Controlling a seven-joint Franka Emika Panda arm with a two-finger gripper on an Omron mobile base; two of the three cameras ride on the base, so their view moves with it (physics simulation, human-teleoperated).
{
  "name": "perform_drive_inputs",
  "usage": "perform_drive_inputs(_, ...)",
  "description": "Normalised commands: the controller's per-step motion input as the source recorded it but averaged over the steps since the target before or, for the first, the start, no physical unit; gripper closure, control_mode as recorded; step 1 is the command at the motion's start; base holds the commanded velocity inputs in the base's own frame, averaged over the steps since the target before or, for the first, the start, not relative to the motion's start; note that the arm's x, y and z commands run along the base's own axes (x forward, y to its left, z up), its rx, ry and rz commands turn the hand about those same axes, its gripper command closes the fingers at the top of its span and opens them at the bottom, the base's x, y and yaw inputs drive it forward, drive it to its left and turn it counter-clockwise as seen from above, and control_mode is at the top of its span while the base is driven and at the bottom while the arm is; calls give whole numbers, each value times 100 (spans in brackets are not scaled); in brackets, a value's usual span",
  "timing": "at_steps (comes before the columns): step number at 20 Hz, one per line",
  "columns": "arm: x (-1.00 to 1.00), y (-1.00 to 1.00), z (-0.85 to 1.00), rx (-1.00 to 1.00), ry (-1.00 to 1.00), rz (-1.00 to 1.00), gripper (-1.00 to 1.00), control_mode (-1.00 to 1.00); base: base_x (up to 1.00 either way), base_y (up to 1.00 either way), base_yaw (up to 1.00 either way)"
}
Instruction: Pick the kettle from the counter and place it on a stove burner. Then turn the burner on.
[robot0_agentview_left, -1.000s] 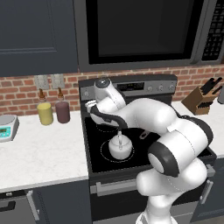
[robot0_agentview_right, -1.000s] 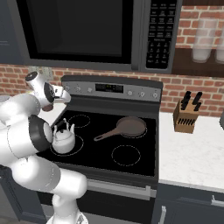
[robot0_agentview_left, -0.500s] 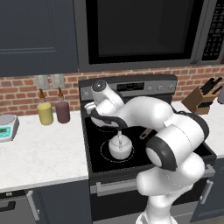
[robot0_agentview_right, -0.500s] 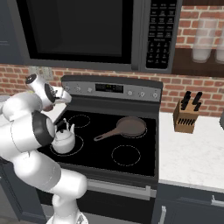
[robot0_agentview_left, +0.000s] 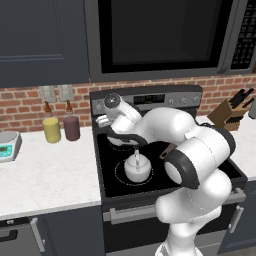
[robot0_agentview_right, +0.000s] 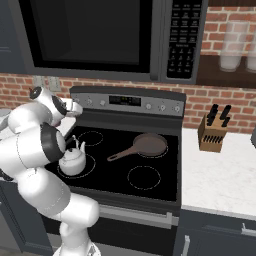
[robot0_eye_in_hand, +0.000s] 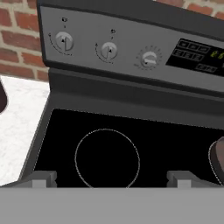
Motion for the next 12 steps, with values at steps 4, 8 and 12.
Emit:
perform_drive_inputs(4,2,0,4,0,-24,0,-100,-100,0,0,0)
perform_drive_inputs(8,0,0,10,0,-25,0,-100,-100,0,0,0)
perform_drive_inputs(12,1,0,10,0,-24,0,-100,-100,0,0,0)
